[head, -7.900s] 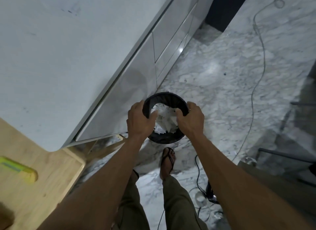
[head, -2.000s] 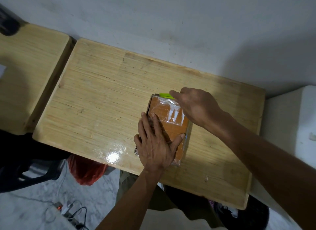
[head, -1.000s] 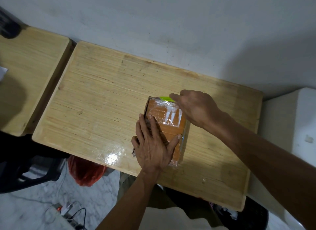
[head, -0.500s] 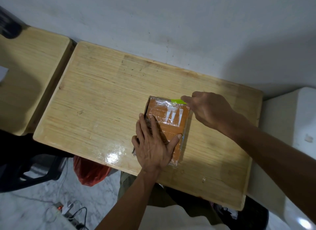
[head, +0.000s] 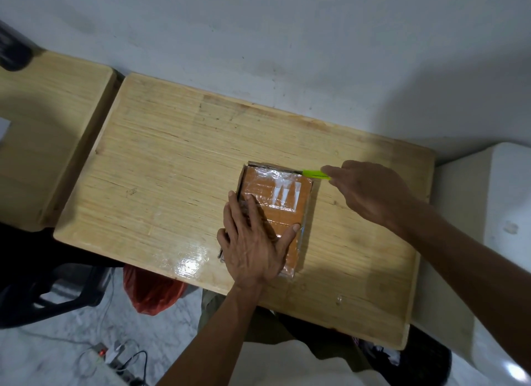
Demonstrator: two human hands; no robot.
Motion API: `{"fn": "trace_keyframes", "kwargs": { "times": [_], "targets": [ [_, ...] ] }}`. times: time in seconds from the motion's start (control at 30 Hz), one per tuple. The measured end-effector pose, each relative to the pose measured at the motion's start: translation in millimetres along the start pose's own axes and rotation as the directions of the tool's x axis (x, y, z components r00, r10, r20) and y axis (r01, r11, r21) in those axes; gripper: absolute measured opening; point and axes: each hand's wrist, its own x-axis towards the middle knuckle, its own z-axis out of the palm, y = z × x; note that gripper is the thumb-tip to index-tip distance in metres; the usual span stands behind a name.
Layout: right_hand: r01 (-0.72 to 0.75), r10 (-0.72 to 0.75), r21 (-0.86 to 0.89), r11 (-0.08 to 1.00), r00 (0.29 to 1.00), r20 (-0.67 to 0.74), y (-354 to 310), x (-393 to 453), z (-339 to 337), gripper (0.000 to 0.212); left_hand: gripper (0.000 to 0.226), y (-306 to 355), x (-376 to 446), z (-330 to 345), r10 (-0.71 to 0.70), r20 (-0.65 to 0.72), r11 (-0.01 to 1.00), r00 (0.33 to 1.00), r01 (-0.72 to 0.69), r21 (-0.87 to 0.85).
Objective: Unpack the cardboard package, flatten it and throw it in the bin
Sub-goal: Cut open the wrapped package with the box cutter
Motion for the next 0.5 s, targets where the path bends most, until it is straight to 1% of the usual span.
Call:
{"fn": "trace_keyframes", "kwargs": {
  "times": [0.13,0.33,0.43,0.5],
  "targets": [
    [-0.037,0.039,0.039,0.999,0.998,-0.058,5,-2,0,0.029,0.108,1,1,-1,0.0,0.0,1.0,1.0,0.0,0.003],
    [-0.018,0.03,0.117,0.993,0.995,-0.094,15,-17,1,0.029,0.109,-1,1,2,-0.003,0.009,1.0,1.0,0.003,-0.003],
    [-0.056,0.073,0.143,0.988,0.991,-0.116,24,-31,4,0.031,0.109,0,1,2,-0.002,0.02,1.0,1.0,0.002,-0.01],
    [-0.123,0.155,0.203,0.971,0.977,-0.15,29,-42,12,0.033,0.109,0,0,1,0.001,0.036,1.0,0.999,0.0,-0.012]
  ]
}}
